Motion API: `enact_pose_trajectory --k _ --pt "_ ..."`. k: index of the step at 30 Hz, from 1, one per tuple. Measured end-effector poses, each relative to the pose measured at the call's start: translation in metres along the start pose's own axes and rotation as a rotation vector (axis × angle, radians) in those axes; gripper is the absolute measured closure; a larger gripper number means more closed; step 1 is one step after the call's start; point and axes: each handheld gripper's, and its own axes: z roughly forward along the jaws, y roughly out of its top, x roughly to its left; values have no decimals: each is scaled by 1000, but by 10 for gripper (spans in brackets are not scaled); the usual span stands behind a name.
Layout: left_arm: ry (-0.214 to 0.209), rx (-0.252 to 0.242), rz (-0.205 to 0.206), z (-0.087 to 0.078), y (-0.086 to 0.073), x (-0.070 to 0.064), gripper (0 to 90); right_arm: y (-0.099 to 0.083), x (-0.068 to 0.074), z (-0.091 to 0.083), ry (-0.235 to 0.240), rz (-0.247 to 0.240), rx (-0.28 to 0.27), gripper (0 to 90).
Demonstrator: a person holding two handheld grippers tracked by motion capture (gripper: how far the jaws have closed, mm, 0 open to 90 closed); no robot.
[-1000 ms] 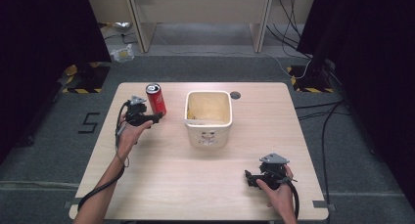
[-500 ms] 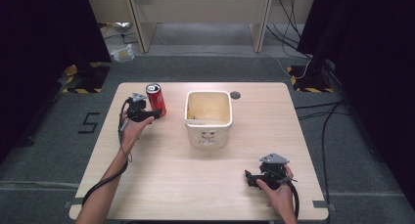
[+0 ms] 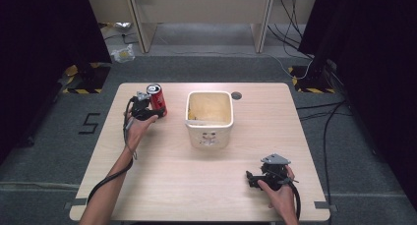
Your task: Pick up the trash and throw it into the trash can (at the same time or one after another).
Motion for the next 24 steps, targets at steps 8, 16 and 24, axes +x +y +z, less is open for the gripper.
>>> enact_pose_trajectory --k 8,16,24 --pt "11 -9 4 6 2 -1 251 0 0 0 0 -1 0 18" --pt "16 -8 8 12 3 -4 329 0 0 0 0 -1 0 18" --pt "21 -8 6 10 3 -3 341 0 0 0 0 0 0 18"
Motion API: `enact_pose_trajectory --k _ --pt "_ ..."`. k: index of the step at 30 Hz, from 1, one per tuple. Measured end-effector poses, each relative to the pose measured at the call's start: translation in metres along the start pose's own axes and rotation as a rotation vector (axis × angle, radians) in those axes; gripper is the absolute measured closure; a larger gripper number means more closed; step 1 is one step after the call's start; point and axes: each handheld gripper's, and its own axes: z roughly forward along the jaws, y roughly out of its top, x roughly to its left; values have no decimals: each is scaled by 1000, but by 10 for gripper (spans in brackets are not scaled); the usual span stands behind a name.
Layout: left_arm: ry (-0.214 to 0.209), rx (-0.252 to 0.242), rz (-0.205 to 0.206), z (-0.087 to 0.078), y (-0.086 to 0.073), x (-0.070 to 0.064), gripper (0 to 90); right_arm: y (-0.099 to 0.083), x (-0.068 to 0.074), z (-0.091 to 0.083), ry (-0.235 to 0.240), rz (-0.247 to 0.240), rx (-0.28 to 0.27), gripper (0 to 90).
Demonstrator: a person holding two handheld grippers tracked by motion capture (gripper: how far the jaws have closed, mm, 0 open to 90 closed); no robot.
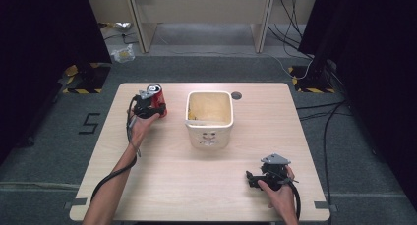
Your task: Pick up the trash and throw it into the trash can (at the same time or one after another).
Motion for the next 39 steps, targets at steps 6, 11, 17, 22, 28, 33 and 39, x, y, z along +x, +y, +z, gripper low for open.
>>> enact_pose_trajectory --k 6,11,17,22,28,33,39 --pt "-16 5 -11 -8 0 3 344 0 0 0 0 0 -1 18" --pt "-44 12 -12 -18 3 3 345 0 0 0 0 0 0 18" --pt "-72 18 -12 -27 8 2 345 0 0 0 0 -1 0 18" --pt "-113 19 -2 -39 13 0 345 0 0 0 0 -1 1 18" --pt "-173 15 -1 -53 20 -5 345 0 0 0 0 -1 1 18" --pt "-207 12 28 -68 27 -10 345 0 0 0 0 0 2 18" --pt "-226 11 56 -78 32 -14 344 0 0 0 0 -1 0 18"
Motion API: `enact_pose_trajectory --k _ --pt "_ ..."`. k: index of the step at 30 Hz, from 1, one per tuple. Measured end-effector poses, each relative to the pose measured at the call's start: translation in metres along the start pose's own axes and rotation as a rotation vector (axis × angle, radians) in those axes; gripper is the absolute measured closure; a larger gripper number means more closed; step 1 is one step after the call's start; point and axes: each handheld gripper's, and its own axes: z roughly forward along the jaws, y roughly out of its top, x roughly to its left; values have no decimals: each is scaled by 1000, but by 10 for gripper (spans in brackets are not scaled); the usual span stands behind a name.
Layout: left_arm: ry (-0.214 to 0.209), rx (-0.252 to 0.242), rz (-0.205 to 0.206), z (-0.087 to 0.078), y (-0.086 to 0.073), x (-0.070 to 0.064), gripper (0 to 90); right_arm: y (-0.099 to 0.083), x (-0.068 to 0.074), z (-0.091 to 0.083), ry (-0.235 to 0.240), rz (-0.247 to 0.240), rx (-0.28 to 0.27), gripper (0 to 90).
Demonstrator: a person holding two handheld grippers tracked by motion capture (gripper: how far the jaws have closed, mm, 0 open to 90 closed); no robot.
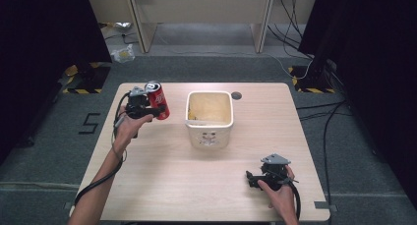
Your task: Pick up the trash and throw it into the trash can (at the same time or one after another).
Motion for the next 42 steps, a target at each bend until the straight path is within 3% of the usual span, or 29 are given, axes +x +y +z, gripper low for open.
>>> enact_pose_trajectory --k 8,42 --pt "-34 -8 24 -12 9 -8 344 0 0 0 0 1 0 18" --pt "-97 -55 144 -44 54 -51 343 0 0 0 0 0 0 18"
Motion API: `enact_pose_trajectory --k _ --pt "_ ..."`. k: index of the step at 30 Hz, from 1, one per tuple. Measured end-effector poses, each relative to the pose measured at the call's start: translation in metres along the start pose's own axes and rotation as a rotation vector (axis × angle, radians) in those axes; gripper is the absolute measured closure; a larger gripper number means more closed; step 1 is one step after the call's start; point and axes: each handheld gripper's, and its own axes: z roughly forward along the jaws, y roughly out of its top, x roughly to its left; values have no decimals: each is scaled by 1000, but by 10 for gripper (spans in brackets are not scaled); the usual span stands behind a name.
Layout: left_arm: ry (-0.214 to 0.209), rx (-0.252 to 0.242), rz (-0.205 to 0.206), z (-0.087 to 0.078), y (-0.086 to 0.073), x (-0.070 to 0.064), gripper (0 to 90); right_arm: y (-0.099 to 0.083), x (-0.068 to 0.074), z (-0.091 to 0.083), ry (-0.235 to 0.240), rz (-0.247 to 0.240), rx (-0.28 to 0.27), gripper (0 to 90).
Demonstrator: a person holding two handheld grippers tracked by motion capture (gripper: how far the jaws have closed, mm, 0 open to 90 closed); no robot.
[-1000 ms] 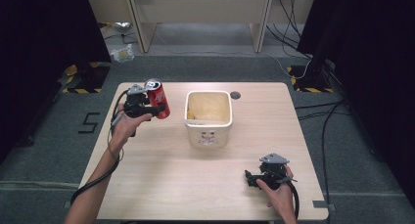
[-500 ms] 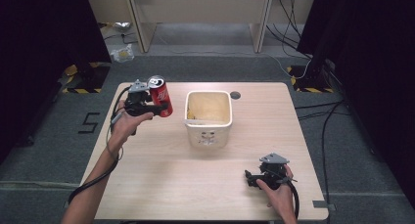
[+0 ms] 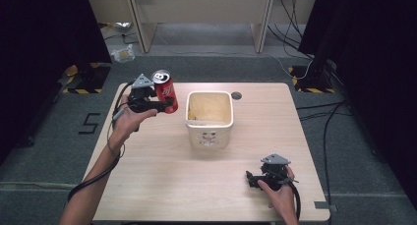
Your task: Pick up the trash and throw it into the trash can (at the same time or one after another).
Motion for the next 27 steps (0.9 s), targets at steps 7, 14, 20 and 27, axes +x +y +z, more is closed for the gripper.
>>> enact_pose_trajectory --k 7,14,20,27 --pt "-24 -9 8 0 9 -9 343 0 0 0 0 -1 0 18" --pt "-54 -17 18 3 19 -20 343 0 0 0 -1 -2 0 18" --pt "-74 -23 30 7 25 -30 343 0 0 0 0 -1 0 18" --pt "-97 -22 42 14 29 -40 343 0 0 0 0 -1 2 18"
